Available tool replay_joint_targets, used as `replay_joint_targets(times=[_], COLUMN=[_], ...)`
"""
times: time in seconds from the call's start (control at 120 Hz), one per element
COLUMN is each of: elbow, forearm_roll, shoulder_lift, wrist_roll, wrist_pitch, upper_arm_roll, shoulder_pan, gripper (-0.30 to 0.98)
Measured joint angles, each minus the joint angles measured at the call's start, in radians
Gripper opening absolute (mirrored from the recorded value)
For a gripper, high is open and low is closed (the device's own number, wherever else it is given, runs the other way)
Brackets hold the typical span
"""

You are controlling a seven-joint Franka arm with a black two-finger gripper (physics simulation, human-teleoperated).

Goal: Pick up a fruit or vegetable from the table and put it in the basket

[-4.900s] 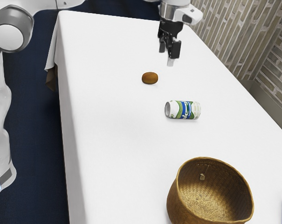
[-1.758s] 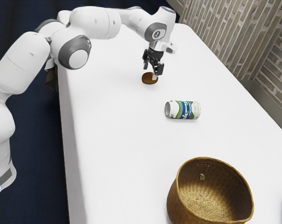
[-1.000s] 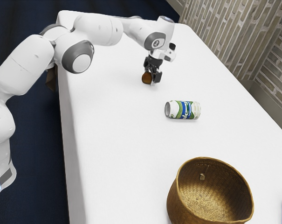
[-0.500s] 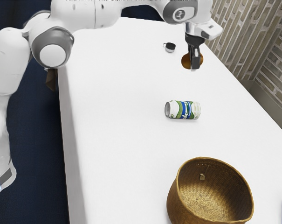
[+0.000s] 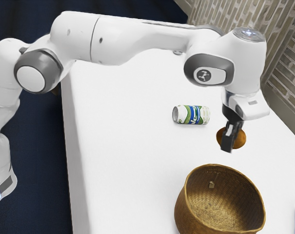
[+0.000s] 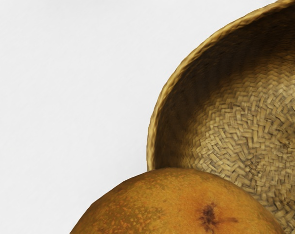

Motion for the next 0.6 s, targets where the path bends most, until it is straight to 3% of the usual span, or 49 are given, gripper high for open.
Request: replay_joint_targets(times=[0.317, 0.442, 0.6], elbow=[-0.004, -0.003, -0.003], forearm_roll=[0.002, 0.016, 0.021], shoulder_lift=[0.034, 0.034, 0.033], wrist_roll=[0.011, 0.015, 0.017], wrist_pitch=[0.036, 0.040, 0.041], upper_arm_roll=[0.001, 0.002, 0.004], shoulder_pan=[-0.076, -0.097, -0.099], gripper=[0.16, 0.46, 0.61])
